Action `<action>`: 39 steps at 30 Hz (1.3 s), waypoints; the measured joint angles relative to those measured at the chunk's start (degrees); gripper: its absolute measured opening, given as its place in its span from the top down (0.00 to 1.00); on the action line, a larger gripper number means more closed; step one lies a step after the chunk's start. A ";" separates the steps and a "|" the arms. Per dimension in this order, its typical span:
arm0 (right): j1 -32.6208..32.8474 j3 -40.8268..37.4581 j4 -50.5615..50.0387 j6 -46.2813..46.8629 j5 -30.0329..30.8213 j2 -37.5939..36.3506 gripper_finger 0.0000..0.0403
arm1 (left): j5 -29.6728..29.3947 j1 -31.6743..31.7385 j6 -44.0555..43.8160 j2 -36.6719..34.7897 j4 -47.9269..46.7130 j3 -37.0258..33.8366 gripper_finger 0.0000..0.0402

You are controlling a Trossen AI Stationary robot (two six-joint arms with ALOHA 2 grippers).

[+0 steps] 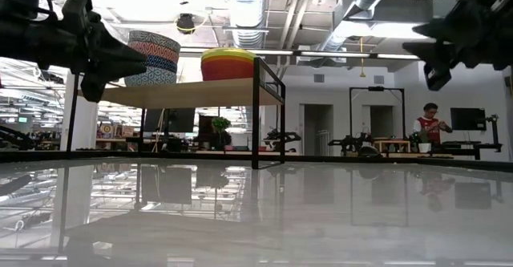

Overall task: Place and stack bowls onto a shelf
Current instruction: Return to Home Position

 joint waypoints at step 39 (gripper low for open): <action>0.78 -0.13 -3.53 0.87 -6.98 0.02 0.59 | 22.85 -0.05 -15.24 0.04 -5.65 -0.15 0.75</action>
